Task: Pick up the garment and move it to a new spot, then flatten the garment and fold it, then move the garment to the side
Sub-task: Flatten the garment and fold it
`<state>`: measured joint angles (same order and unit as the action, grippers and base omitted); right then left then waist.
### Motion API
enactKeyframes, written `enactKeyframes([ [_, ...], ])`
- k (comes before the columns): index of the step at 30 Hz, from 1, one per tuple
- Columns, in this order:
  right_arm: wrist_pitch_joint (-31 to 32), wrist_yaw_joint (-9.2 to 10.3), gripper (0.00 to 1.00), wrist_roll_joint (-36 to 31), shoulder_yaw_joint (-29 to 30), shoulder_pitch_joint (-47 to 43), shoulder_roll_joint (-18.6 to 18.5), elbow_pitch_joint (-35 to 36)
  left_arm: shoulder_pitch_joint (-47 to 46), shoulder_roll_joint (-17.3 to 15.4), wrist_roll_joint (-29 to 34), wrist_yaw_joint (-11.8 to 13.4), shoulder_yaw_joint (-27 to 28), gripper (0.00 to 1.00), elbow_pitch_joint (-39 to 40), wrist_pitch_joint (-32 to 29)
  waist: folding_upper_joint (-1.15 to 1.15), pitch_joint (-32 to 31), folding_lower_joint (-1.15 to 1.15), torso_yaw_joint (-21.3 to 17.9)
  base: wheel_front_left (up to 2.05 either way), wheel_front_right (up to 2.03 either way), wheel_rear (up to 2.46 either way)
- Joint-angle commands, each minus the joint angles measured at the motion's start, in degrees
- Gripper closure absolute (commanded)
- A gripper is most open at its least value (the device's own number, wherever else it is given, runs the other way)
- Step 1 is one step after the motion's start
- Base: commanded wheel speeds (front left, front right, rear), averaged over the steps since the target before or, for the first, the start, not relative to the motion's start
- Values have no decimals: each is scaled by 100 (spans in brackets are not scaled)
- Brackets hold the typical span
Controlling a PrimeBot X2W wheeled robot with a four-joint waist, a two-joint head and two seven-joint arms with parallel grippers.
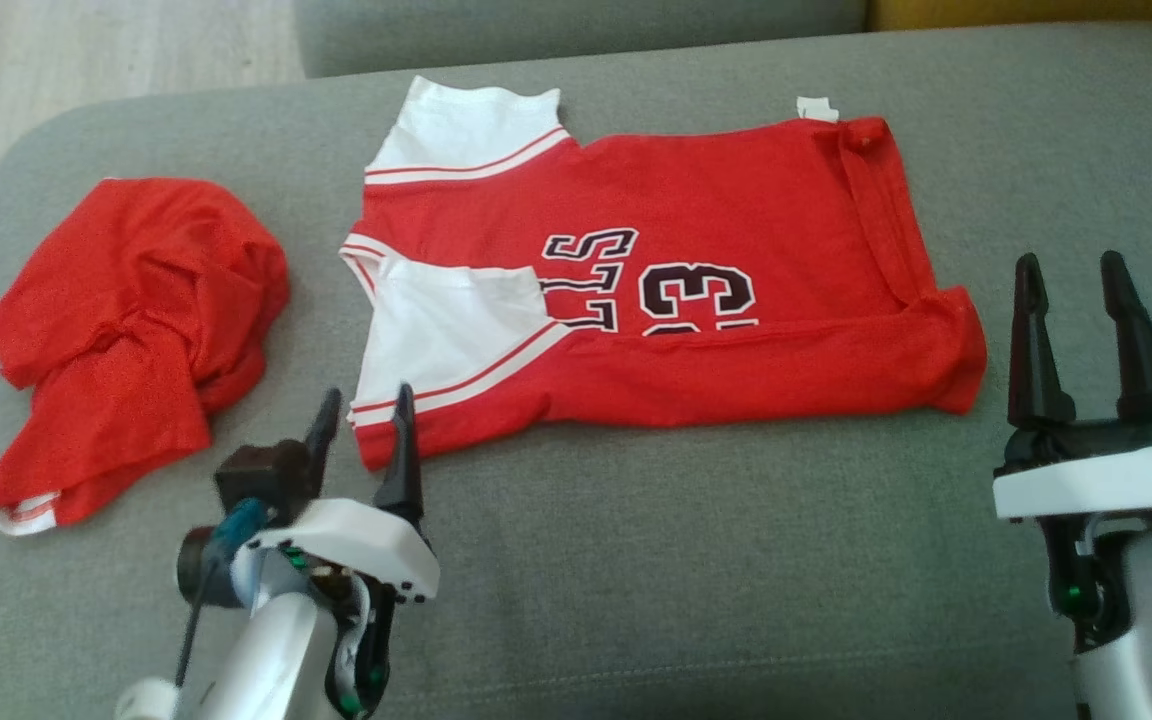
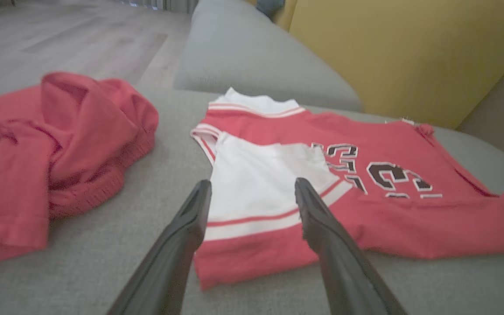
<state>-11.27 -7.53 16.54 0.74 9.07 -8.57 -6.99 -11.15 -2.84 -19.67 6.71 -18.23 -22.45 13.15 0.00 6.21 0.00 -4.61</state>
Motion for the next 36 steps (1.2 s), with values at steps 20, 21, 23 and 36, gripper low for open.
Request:
enactKeyframes([
  [20,262,4,0,-95,64,398,-197,621,-1137,-141,104,387,114,0,-2147,-875,0,313,0,-443,0,0,0],
  [21,269,4,0,-100,74,406,-200,629,-1166,-144,101,354,89,0,-2220,-931,0,322,0,-450,0,0,0],
  [23,281,4,0,-111,103,418,-206,639,-1223,-140,71,275,51,7,-2341,-1043,0,343,0,-453,0,0,0],
  [36,531,4,0,-143,393,455,-62,358,-1503,-148,38,206,27,100,-2106,-416,0,415,0,-261,0,0,0],
])
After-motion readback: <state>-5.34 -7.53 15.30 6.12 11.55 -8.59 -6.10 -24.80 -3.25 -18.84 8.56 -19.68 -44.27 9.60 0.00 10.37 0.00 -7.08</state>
